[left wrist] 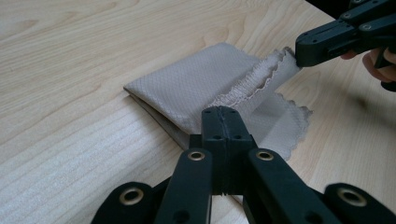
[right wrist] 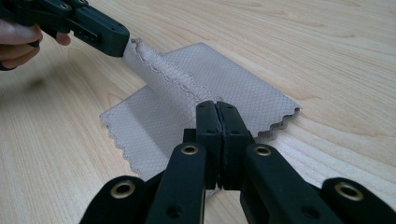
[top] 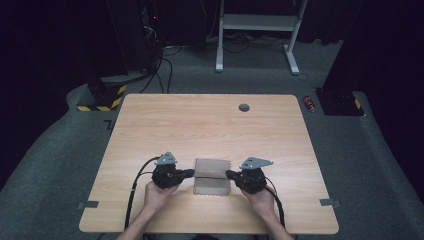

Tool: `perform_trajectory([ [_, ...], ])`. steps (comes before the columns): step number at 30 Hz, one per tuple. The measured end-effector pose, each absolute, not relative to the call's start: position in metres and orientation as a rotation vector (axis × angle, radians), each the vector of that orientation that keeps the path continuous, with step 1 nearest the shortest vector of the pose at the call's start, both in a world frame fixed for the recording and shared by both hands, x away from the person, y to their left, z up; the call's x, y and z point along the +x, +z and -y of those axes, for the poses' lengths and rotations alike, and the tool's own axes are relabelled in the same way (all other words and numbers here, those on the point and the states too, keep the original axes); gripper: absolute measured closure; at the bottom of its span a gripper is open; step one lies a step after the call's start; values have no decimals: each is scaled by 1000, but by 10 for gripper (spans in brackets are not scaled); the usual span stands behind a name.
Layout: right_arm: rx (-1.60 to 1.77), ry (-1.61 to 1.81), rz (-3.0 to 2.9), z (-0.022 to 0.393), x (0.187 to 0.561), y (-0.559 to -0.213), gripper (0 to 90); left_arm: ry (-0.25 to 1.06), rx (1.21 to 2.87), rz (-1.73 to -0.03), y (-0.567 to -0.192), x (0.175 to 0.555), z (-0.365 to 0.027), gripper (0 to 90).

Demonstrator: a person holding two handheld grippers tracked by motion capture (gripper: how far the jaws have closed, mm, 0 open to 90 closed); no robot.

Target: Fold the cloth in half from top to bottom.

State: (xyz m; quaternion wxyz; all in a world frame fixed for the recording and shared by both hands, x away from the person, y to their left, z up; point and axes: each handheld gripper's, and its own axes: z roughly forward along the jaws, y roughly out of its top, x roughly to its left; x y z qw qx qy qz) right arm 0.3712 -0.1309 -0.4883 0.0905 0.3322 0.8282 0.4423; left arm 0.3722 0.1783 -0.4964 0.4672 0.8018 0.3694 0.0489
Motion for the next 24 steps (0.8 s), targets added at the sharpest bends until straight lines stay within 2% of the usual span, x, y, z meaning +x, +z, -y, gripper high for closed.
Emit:
perform_trajectory([
  [24, 989, 1294, -2502, 130, 363, -502, 884, 114, 1996, -911, -506, 363, -177, 900],
])
